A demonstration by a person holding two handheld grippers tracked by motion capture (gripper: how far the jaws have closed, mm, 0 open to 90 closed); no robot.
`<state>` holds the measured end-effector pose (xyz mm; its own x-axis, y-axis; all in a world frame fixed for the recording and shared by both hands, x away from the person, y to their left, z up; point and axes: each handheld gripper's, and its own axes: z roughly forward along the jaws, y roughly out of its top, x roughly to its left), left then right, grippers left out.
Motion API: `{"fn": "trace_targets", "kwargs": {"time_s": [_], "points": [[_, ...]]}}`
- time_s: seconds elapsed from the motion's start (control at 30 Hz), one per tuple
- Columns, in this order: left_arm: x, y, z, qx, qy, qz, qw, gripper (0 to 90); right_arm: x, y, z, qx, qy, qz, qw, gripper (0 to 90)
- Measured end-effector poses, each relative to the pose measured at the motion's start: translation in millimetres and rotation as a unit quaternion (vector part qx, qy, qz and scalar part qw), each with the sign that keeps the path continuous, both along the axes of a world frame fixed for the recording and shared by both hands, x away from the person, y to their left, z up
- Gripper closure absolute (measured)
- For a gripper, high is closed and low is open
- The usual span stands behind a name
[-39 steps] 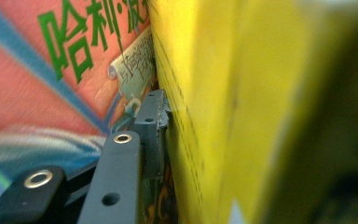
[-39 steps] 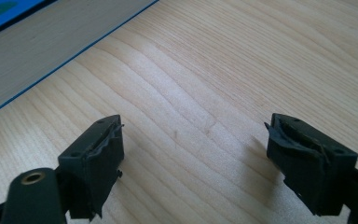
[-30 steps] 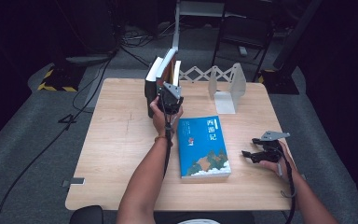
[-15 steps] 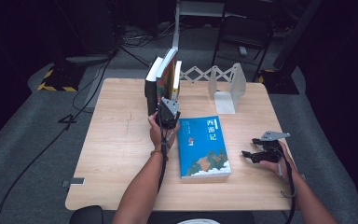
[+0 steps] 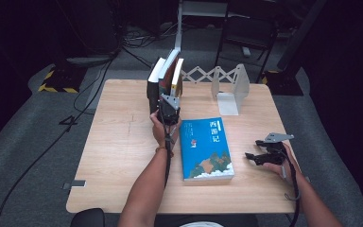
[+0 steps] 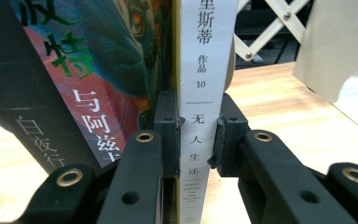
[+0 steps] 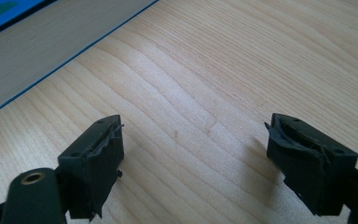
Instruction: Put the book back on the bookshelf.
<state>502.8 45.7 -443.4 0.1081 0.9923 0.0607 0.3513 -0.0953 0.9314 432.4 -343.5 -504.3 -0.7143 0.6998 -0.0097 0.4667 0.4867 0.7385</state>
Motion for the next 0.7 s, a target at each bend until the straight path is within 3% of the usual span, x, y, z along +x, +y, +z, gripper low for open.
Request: {"fn": "trace_targets", "kwargs": {"time_s": [0.27,0.33,0.7], "points": [[12.6,-8.2,2.9,-0.021,0.014,0.020,0.9995,74.9,0.1,0.1,-0.1,0.000,0.000,0.000,1.0000,18.8],[15.4,-7.9,2.8,-0.017,0.014,0.024,0.9995,74.9,0.2,0.1,-0.1,0.000,0.000,0.000,1.0000,18.8],[20.9,-5.2,4.3,-0.024,0.020,0.019,0.9993,74.3,0.5,0.3,-0.2,0.001,-0.001,0.001,1.0000,18.7]]}}
